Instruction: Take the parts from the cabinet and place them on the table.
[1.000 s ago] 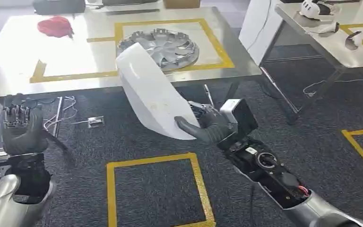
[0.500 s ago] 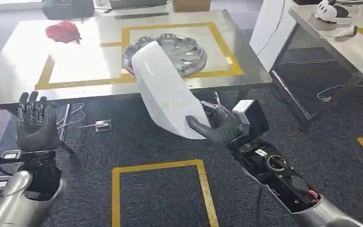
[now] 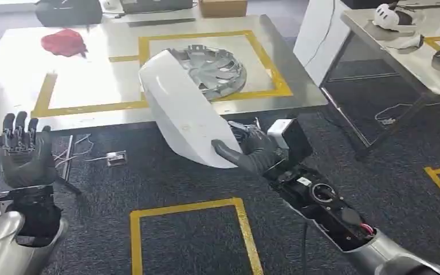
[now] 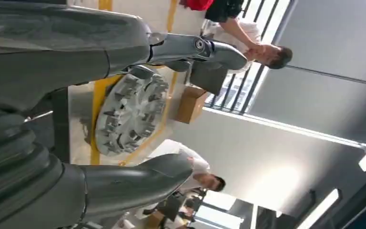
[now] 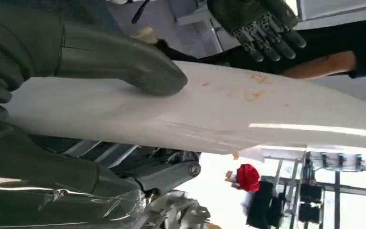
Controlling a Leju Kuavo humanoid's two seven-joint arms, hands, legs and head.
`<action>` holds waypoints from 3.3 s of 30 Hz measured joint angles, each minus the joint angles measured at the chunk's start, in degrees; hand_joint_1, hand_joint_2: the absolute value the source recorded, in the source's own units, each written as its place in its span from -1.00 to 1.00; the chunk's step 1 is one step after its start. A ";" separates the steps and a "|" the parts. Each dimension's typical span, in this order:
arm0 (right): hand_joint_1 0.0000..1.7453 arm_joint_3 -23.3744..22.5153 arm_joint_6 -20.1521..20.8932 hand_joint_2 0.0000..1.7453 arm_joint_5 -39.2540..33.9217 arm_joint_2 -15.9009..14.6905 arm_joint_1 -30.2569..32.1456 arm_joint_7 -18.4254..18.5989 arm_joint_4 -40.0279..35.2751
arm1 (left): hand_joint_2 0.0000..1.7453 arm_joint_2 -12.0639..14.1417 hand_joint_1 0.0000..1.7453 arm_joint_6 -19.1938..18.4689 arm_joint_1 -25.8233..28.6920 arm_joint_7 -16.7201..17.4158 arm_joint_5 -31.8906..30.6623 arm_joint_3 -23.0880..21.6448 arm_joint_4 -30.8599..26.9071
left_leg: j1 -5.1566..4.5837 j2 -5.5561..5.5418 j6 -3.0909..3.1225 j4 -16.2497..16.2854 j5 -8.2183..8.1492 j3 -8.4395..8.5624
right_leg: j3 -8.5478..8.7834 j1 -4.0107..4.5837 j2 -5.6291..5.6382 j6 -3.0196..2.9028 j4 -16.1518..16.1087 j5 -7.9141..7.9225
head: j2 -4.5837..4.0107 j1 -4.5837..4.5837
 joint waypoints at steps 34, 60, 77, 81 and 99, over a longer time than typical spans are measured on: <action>1.00 -0.44 -0.50 1.00 0.59 0.00 0.60 0.81 0.02 | 1.00 -1.03 -1.00 -1.35 -0.47 -0.68 -0.87 0.00 0.92 | 0.16 0.06 0.04 0.08 -1.28 1.04 | -7.80 -0.42 0.00 1.19 15.33 -6.64 | 0.00 1.21; 1.00 -0.92 -0.52 1.00 -0.09 -0.26 0.83 1.33 -0.83 | 1.00 -1.81 -1.00 -1.27 -0.45 -0.85 -1.03 0.00 1.42 | 0.36 0.10 -0.51 0.29 -0.29 -0.44 | 1.91 -0.24 0.17 -0.06 -3.52 0.71 | 0.00 0.16; 1.00 -0.26 -0.94 1.00 -0.44 -0.55 -0.86 0.63 -0.17 | 1.00 -1.79 -1.00 -2.51 -1.24 -2.14 -1.73 0.11 2.30 | 0.05 0.00 -2.02 5.88 -6.15 1.50 | 0.38 -0.25 0.02 -2.20 -5.46 4.22 | 0.00 2.01; 1.00 -0.07 -1.00 1.00 -0.44 -0.55 -0.77 0.68 0.17 | 1.00 -1.79 -1.00 -2.97 -1.21 -2.14 -1.95 0.11 2.91 | 0.15 0.01 -2.67 19.65 -9.92 -8.81 | 1.19 -0.24 0.10 -2.33 -5.37 3.04 | 0.00 0.60; 1.00 -0.39 -1.31 1.00 -0.44 -0.68 -0.81 0.44 0.39 | 1.00 -2.03 -1.00 -3.63 -2.48 -2.32 -1.97 0.11 3.91 | 0.14 -0.15 0.03 0.48 -3.49 3.37 | -5.88 -0.41 -0.06 0.65 4.81 1.84 | 0.00 2.48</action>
